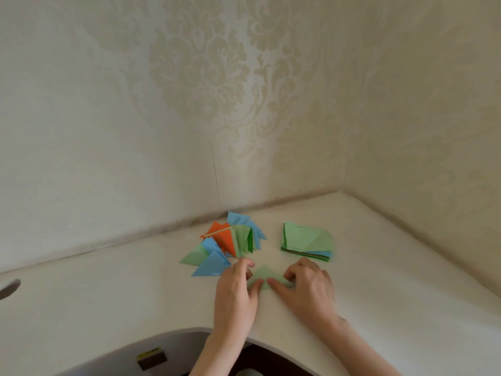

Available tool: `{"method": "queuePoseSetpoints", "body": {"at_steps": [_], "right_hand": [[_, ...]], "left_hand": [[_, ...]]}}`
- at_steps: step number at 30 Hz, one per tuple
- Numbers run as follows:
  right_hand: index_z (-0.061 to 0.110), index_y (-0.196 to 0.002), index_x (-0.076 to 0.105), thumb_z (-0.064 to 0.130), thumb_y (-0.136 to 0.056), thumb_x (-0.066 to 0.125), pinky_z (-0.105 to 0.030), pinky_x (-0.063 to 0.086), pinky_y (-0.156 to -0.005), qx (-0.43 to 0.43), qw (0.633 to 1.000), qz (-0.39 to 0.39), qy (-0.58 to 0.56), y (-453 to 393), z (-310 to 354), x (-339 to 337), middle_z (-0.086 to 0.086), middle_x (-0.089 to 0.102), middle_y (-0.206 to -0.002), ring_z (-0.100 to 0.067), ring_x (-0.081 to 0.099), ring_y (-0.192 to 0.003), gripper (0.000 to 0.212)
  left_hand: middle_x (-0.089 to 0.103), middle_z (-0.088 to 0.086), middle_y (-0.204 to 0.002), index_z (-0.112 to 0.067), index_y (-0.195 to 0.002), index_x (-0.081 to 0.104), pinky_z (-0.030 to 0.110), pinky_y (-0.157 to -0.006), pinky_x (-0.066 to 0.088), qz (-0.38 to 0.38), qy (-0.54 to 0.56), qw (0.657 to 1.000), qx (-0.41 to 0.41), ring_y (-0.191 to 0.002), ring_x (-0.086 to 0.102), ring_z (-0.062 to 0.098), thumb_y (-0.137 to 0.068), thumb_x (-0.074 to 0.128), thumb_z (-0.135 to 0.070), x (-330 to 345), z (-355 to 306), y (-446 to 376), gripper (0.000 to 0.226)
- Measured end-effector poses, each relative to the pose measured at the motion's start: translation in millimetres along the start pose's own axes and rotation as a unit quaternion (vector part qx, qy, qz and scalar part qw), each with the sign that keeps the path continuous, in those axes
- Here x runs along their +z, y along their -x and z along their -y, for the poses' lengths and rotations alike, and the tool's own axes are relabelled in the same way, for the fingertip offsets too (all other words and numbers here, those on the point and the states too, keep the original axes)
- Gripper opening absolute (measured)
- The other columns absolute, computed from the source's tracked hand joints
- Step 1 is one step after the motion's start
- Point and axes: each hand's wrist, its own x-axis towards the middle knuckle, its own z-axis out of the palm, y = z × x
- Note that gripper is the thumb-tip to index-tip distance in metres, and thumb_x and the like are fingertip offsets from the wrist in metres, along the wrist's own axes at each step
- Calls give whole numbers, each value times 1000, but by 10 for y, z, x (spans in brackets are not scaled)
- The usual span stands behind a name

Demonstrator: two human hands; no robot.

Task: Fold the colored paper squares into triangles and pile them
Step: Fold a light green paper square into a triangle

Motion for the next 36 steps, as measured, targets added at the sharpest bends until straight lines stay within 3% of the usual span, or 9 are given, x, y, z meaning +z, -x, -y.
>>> {"method": "queuePoseSetpoints", "body": {"at_steps": [6, 12, 17, 20, 22, 25, 28, 32, 36], "right_hand": [[33, -89, 50, 52, -74, 72, -27, 38, -80, 19, 996, 56, -69, -67, -39, -69, 17, 45, -93, -2, 47, -83, 32], [34, -79, 50, 23, -76, 77, -11, 37, -65, 0, 985, 82, -155, -78, -174, -139, 6, 54, -87, -6, 45, -68, 29], [35, -74, 51, 20, -78, 76, -15, 37, -67, -12, 985, 62, -159, -37, -167, -92, 10, 47, -81, -8, 47, -68, 29], [33, -76, 54, 22, -78, 75, -29, 44, -75, -24, 987, 48, -150, -19, -167, -69, 12, 48, -83, -7, 47, -68, 24], [33, -77, 53, 23, -79, 74, -30, 44, -77, -30, 988, 46, -144, -7, -172, -62, 13, 48, -84, -7, 47, -69, 23], [34, -77, 53, 24, -80, 73, -29, 44, -77, -36, 988, 51, -143, -11, -169, -75, 12, 49, -86, -8, 48, -71, 22], [36, -74, 53, 26, -76, 77, -19, 41, -67, -28, 987, 62, -143, -50, -160, -127, 12, 53, -85, -6, 49, -71, 26], [26, -86, 66, 23, -74, 79, -26, 47, -70, -50, 992, -68, -98, -191, -210, -213, 10, 61, -90, -11, 59, -80, 17], [12, -104, 72, 21, -68, 85, -38, 48, -78, -73, 989, -121, 47, -377, -291, -197, -5, 70, -103, -27, 66, -94, 40]], "left_hand": [[56, -11, -83, -24, -94, 57, 10, -67, 41, 23, 67, 995, -71, -76, 54, 2, -78, 74, -6, -49, 72, -60, 29], [64, -8, -80, -21, -85, 62, 13, -69, 48, 40, 119, 986, -105, -75, 60, 4, -80, 67, 5, -166, 131, -63, 27], [64, -10, -83, -20, -87, 63, 11, -69, 45, 32, 58, 995, -77, -77, 60, 3, -81, 63, 7, -166, 104, -42, 29], [60, -1, -87, -15, -98, 64, 21, -67, 42, 17, -59, 998, -21, -83, 56, 18, -83, 70, -11, -70, -21, 3, 16], [59, 3, -94, -15, -104, 62, 28, -70, 46, 21, -102, 994, -18, -86, 53, 22, -82, 73, -23, -11, -121, 5, 26], [53, 2, -110, -19, -118, 54, 25, -83, 43, 55, -84, 993, -63, -99, 53, 19, -87, 67, -21, 13, -197, -67, 33], [57, -4, -105, -19, -114, 55, 16, -78, 37, 59, -37, 996, -61, -98, 56, 14, -88, 65, -12, 15, -178, -96, 29], [62, -13, -94, -21, -104, 62, 15, -73, 38, 24, -12, 999, -37, -90, 58, 8, -87, 65, -6, -109, -25, -37, 23], [63, -18, -90, -25, -100, 65, 16, -69, 40, -20, -8, 999, -40, -83, 57, 6, -86, 65, -8, -322, 206, -38, 22]]}}
